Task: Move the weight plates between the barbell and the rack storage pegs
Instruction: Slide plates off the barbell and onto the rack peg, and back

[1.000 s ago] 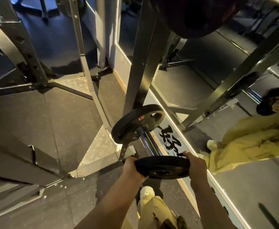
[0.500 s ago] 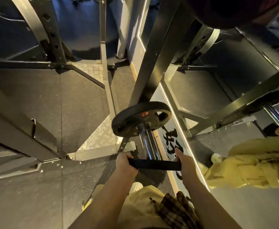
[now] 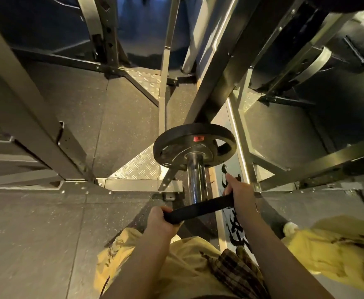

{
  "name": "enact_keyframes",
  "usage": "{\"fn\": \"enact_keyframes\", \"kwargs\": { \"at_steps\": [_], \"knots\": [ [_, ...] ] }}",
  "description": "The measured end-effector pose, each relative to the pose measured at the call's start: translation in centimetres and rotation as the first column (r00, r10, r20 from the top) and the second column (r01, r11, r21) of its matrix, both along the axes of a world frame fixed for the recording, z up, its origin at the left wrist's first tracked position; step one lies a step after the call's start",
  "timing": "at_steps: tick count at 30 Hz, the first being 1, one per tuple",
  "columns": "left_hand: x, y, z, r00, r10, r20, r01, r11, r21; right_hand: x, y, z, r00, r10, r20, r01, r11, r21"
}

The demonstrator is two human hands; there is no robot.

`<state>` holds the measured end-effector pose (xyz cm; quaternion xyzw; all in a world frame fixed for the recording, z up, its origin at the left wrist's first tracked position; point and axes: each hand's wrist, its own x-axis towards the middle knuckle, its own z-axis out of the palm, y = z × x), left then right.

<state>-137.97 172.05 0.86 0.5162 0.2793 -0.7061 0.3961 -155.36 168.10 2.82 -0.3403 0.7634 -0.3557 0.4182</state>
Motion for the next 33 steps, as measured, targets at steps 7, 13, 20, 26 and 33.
{"fn": "enact_keyframes", "kwargs": {
  "at_steps": [7,13,20,26,33],
  "knots": [
    [0.0,-3.6,0.7,0.994,-0.024,0.107,0.031,0.997,-0.064,-1.3,1.4,-1.8,0.94,-0.213,0.266,0.193,0.976,0.1],
    [0.8,-3.3,-0.3,0.994,-0.098,0.043,0.1,0.992,-0.073,-0.2,-0.7,-0.3,0.992,-0.099,0.08,0.09,0.99,0.109],
    [0.9,-3.3,0.0,0.993,-0.112,0.033,0.115,0.99,-0.077,2.3,-1.5,1.6,0.947,0.154,-0.283,-0.149,0.988,0.04],
    [0.7,-6.2,1.9,0.943,-0.285,0.17,0.311,0.938,-0.154,0.3,-1.1,0.8,0.998,-0.028,-0.049,0.033,0.995,0.098],
    [-0.5,-6.5,3.4,0.845,-0.394,0.362,0.488,0.845,-0.218,0.9,-0.3,0.6,0.893,-0.412,0.18,0.365,0.899,0.243]
  ]
}}
